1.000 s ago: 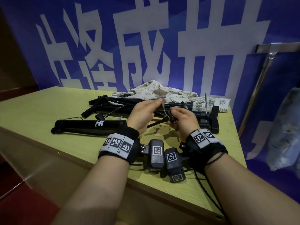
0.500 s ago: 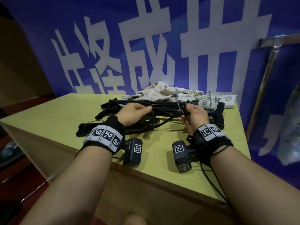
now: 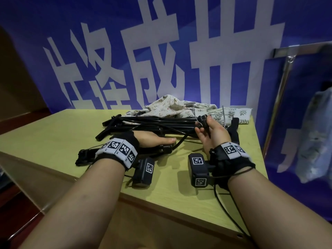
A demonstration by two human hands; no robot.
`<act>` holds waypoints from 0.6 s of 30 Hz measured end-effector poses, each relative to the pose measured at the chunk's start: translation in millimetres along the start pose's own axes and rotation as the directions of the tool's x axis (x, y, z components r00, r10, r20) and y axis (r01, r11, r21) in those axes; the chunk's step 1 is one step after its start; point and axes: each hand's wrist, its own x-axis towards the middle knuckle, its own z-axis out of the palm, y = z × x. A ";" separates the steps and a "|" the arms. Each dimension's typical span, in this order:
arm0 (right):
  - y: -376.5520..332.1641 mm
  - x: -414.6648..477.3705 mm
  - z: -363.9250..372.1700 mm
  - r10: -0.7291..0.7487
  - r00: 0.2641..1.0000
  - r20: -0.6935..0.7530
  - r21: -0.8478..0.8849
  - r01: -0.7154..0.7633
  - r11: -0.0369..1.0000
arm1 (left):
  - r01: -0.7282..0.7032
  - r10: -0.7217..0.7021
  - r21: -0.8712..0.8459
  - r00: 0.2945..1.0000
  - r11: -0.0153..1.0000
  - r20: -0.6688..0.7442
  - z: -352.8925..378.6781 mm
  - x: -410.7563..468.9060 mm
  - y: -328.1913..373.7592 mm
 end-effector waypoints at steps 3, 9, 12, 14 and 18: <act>-4.3 0.2 -1.6 -0.018 1.000 0.019 0.073 0.016 0.997 | -0.029 0.029 0.018 1.000 0.999 0.001 -1.4 -1.0 4.4; -19.1 -6.4 5.1 -0.059 0.993 0.106 0.180 0.039 0.983 | -0.079 0.078 0.004 0.992 0.997 -0.094 -12.4 -6.1 9.5; -31.0 -18.2 27.5 -0.101 0.976 0.195 0.126 0.077 0.989 | -0.172 0.136 -0.162 0.968 0.972 -0.210 -24.2 -16.5 14.4; -35.5 -26.5 41.7 -0.125 0.966 0.224 0.070 0.112 0.991 | -0.233 0.128 -0.363 0.948 0.902 -0.290 -33.4 -27.0 15.2; -40.6 -48.8 53.4 -0.109 0.958 0.265 -0.077 0.133 0.988 | -0.375 0.063 -0.646 0.890 0.664 -0.452 -59.2 -51.7 15.9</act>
